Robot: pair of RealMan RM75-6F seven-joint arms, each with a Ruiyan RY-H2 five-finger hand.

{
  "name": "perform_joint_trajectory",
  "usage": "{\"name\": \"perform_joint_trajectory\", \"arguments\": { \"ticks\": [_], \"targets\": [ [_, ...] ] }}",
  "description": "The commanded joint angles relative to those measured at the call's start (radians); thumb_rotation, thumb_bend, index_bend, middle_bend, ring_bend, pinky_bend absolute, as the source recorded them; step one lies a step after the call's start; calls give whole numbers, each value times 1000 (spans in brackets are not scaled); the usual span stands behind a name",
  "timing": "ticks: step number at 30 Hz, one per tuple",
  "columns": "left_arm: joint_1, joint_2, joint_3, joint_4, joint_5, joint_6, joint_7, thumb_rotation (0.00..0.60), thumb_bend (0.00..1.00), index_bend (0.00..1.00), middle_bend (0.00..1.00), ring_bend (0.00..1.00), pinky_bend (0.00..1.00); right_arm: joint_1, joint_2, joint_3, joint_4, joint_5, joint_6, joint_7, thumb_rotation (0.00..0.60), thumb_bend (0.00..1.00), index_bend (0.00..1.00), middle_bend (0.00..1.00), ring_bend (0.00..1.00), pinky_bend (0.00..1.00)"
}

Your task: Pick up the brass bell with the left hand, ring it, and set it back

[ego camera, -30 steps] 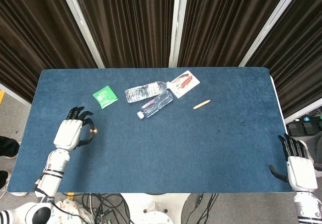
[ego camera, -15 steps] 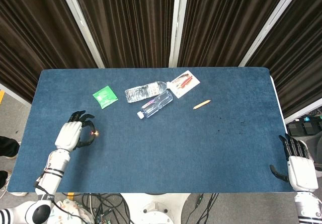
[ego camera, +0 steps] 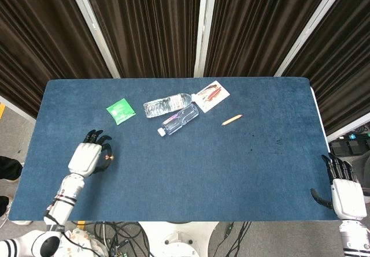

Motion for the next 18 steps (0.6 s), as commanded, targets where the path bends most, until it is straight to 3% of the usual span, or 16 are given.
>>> {"name": "perform_joint_trajectory", "arguments": {
  "ticks": [1, 10, 18],
  "targets": [
    [-13, -46, 13, 46, 1, -23, -7, 600, 418, 692, 207, 49, 30, 1, 1, 0, -2, 0, -1, 0, 600, 157, 0, 0, 0, 0],
    [-31, -130, 12, 160, -11, -46, -28, 600, 417, 690, 208, 49, 30, 3, 1, -1, -4, -1, -6, -2, 600, 157, 0, 0, 0, 0],
    [-32, -144, 13, 187, -21, -50, -27, 600, 413, 689, 207, 49, 30, 3, -2, -2, -1, 0, -8, -1, 600, 157, 0, 0, 0, 0]
  ]
}}
